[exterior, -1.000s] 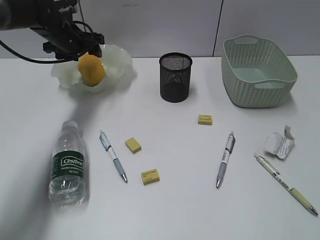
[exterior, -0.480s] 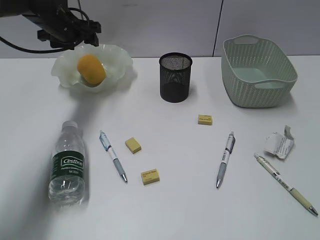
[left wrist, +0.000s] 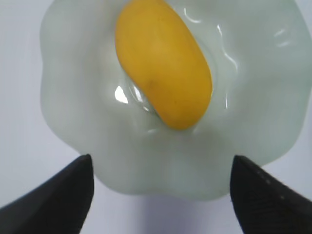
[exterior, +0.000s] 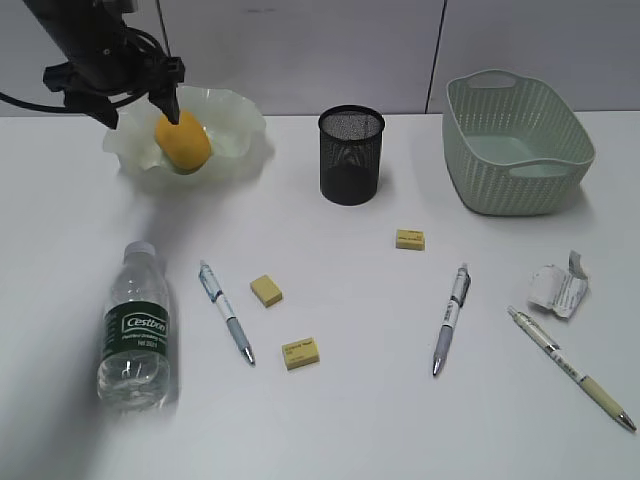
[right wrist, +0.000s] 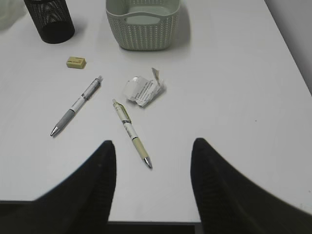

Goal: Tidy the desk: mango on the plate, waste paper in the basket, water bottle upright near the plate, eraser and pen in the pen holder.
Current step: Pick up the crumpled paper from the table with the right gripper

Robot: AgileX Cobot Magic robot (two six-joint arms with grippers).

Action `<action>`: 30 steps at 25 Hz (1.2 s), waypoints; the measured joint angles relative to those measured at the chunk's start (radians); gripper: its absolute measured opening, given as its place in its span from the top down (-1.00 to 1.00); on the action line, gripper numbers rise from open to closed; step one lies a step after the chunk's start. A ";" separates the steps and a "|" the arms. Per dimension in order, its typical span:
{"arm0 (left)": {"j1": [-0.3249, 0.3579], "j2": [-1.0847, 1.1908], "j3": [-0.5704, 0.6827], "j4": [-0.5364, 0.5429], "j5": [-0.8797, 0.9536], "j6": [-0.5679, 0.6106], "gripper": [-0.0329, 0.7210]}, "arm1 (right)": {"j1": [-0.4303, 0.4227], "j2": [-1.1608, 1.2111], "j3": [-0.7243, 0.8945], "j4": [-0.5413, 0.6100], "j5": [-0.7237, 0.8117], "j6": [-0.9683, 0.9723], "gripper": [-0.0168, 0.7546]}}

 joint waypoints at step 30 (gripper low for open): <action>0.067 -0.536 0.478 -0.009 0.267 0.120 -0.63 | 0.000 0.000 0.000 0.000 0.000 0.000 -0.09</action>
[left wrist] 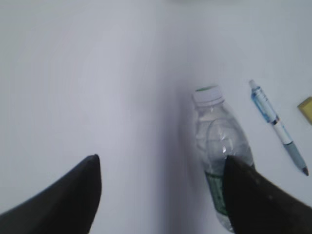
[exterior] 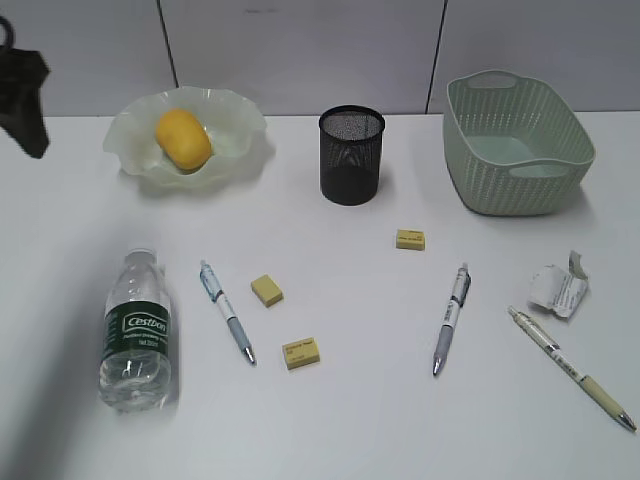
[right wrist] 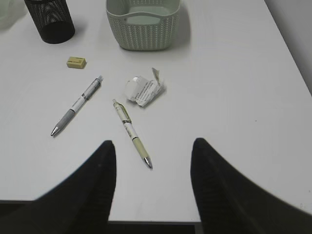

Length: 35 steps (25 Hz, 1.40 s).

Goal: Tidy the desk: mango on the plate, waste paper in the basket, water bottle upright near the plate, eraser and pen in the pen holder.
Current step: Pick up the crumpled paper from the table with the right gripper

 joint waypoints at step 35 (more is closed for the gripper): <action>0.083 -1.665 0.907 0.064 -0.077 0.063 -0.50 | 0.000 0.700 -0.172 0.176 0.010 0.063 -0.09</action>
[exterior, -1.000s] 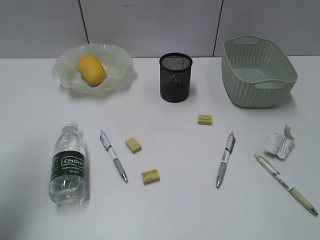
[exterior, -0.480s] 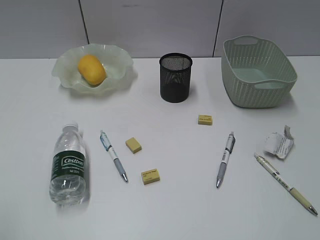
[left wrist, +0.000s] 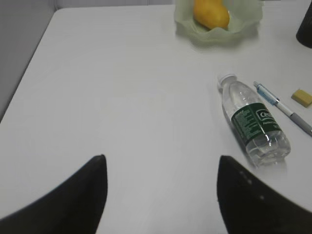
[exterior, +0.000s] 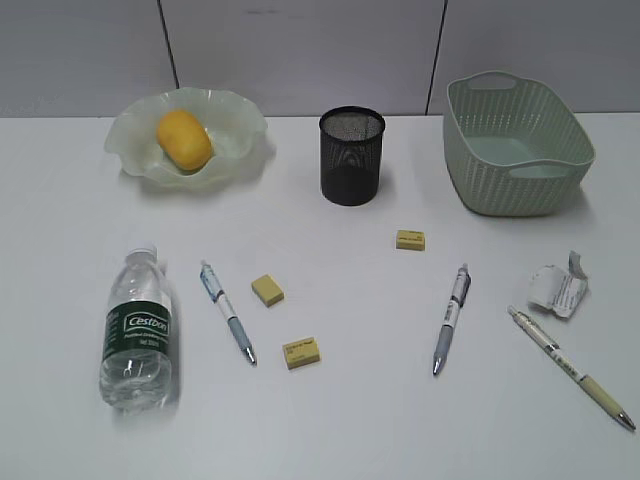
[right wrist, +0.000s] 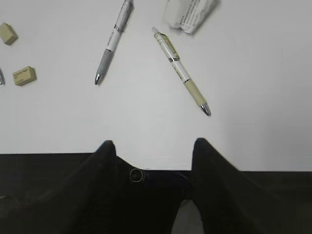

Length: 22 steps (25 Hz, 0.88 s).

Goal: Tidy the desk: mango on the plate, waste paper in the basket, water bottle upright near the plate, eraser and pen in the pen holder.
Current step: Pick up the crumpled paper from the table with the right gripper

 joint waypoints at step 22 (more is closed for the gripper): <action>0.000 -0.004 0.037 0.002 -0.073 0.003 -0.38 | 0.000 0.851 -0.250 -0.161 -0.334 -0.009 -0.10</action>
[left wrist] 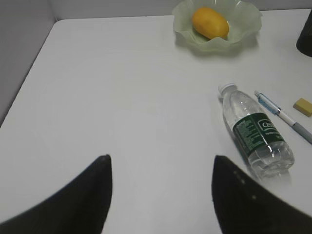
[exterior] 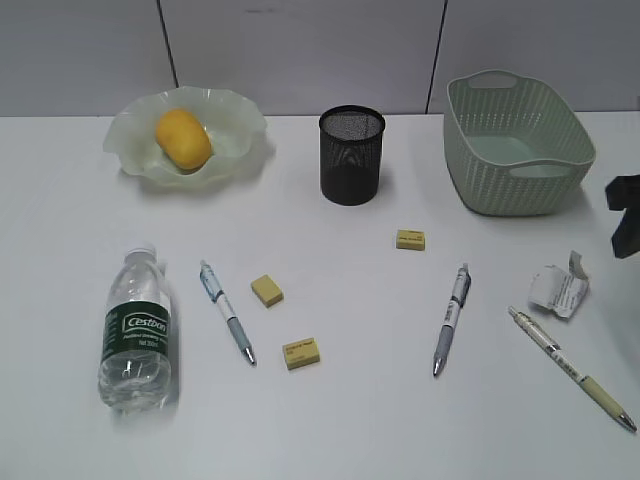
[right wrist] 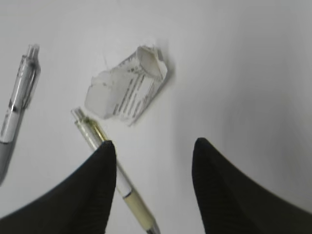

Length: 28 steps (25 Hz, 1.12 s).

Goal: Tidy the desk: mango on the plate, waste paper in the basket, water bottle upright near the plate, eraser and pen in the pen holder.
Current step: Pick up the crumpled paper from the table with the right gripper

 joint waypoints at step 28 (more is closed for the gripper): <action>0.000 -0.001 0.000 0.000 -0.001 0.000 -0.36 | 0.040 0.430 -0.201 -0.055 -0.131 -0.067 -0.09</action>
